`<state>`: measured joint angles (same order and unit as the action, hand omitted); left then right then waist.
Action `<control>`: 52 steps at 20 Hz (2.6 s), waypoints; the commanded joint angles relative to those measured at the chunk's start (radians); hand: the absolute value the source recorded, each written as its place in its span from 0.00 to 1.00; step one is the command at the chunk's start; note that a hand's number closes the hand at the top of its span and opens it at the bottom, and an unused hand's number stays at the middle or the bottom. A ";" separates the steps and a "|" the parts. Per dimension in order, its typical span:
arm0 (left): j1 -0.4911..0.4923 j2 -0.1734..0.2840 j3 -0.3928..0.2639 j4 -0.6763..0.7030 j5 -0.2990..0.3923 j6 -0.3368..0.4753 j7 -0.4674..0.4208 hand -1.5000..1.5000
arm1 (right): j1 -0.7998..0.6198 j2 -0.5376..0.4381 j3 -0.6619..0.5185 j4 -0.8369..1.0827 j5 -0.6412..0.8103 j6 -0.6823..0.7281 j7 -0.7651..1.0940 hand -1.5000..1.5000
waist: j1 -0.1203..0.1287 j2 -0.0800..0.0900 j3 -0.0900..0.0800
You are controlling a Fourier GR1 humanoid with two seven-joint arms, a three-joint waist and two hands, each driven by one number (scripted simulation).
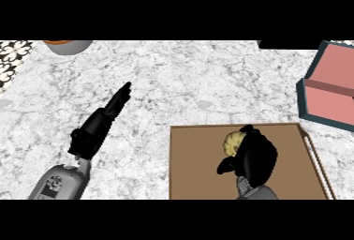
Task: Pick the squash from the tray and place it in the cardboard box
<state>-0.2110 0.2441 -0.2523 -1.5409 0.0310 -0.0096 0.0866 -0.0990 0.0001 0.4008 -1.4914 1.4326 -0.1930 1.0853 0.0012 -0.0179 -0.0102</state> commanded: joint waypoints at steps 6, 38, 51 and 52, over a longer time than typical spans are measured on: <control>0.018 0.003 0.040 0.017 0.004 -0.046 -0.032 0.50 | 0.012 -0.087 -0.044 0.085 0.033 -0.028 -0.121 1.00 | 0.000 0.019 0.010; 0.000 -0.045 0.075 0.021 -0.060 -0.065 -0.016 0.50 | 0.233 -0.664 -0.857 -0.773 -1.071 0.432 -0.764 1.00 | -0.006 0.017 0.010; 0.006 -0.045 0.123 0.053 -0.061 -0.139 -0.063 0.50 | -0.159 -0.764 -0.833 -0.394 -1.041 0.466 -0.701 1.00 | 0.007 0.020 0.010; 0.041 -0.091 0.075 -0.001 -0.093 -0.097 -0.038 0.50 | -0.132 -0.779 -0.887 -0.333 -1.068 0.486 -0.786 1.00 | 0.005 0.019 0.010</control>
<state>-0.1949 0.1773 -0.1600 -1.5133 -0.0458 -0.1086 0.0507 -0.1755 -0.7627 -0.4645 -1.9639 0.3720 0.2902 0.3771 0.0060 0.0009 -0.0005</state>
